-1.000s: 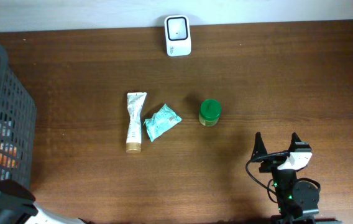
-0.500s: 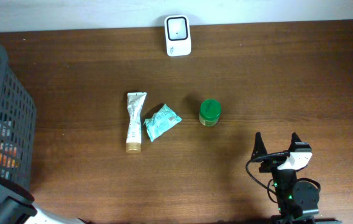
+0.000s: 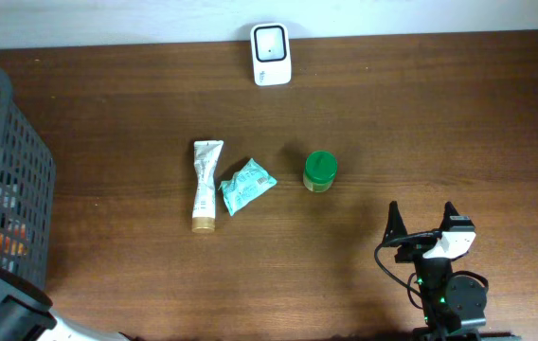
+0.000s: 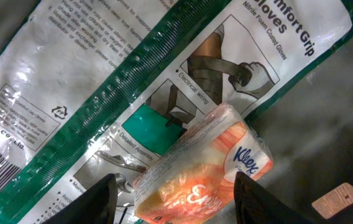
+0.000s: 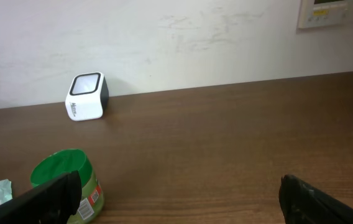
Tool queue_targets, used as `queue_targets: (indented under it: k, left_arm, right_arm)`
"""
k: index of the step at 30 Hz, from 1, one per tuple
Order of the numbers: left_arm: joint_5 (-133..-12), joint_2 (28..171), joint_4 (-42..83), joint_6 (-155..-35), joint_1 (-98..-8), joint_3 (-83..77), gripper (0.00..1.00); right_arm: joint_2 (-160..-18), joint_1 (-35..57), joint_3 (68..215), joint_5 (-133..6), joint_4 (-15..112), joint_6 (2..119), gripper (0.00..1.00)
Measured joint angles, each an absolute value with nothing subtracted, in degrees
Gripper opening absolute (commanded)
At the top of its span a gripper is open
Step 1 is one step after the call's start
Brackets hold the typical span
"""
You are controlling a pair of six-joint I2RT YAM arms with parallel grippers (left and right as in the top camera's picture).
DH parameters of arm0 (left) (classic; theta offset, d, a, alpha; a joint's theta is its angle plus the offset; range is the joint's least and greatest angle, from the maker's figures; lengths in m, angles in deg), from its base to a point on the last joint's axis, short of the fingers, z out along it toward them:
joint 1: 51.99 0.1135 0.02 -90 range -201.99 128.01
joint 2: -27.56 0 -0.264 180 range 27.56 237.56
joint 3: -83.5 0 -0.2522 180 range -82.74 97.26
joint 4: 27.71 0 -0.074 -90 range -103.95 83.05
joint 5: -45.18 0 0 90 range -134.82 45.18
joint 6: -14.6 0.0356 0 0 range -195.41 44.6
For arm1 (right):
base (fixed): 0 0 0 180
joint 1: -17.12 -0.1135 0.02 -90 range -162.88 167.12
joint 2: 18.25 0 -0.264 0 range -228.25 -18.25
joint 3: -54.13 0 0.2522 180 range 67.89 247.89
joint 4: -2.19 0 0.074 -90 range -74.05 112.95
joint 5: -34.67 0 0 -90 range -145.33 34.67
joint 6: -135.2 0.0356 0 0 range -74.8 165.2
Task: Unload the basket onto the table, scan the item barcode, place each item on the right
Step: 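Move the left gripper into the basket and grasp the orange Kleenex pack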
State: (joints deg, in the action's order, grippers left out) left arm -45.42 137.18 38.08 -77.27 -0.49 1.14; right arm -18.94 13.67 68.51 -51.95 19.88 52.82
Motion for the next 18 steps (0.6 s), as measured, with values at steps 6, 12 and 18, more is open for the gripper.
queue_targets:
  k: [6, 12, 18]
  left_arm:
    - [-45.49, 141.42, 37.93, -76.29, -0.49, 1.14, 0.52]
    - [-46.01, 141.75, 37.84, -75.61, -0.59, 1.14, 0.17]
    - [-46.34, 141.75, 39.35, -75.42, -0.64, 1.64, 0.00]
  right_arm:
    - [-18.94, 13.67, 68.51, -51.95, 19.88, 52.78, 0.98]
    - [-18.94, 13.67, 68.51, -51.93, 19.88, 52.80, 0.98]
    - [-18.94, 13.67, 68.51, -51.95, 19.88, 52.82, 0.99]
